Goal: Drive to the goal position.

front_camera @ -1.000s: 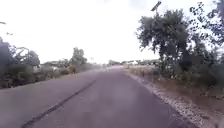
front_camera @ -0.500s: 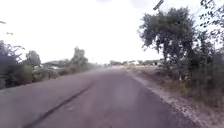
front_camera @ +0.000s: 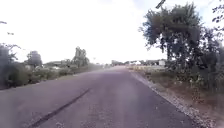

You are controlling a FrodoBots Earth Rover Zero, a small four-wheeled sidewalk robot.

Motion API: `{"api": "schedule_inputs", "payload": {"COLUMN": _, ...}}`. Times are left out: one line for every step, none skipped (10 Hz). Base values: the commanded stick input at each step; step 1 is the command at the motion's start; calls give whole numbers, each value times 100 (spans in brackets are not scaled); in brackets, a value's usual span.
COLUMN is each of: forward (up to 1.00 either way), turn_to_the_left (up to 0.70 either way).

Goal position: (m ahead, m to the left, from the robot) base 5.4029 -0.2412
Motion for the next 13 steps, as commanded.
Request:
{"api": "schedule_inputs", "payload": {"forward": 100, "turn_to_the_left": 0}}
{"api": "schedule_inputs", "payload": {"forward": 100, "turn_to_the_left": 0}}
{"api": "schedule_inputs", "payload": {"forward": 100, "turn_to_the_left": 0}}
{"api": "schedule_inputs", "payload": {"forward": 100, "turn_to_the_left": 0}}
{"api": "schedule_inputs", "payload": {"forward": 100, "turn_to_the_left": 0}}
{"api": "schedule_inputs", "payload": {"forward": 100, "turn_to_the_left": 0}}
{"api": "schedule_inputs", "payload": {"forward": 100, "turn_to_the_left": 0}}
{"api": "schedule_inputs", "payload": {"forward": 100, "turn_to_the_left": 0}}
{"api": "schedule_inputs", "payload": {"forward": 100, "turn_to_the_left": 0}}
{"api": "schedule_inputs", "payload": {"forward": 100, "turn_to_the_left": 0}}
{"api": "schedule_inputs", "payload": {"forward": 100, "turn_to_the_left": 0}}
{"api": "schedule_inputs", "payload": {"forward": 100, "turn_to_the_left": 0}}
{"api": "schedule_inputs", "payload": {"forward": 100, "turn_to_the_left": 0}}
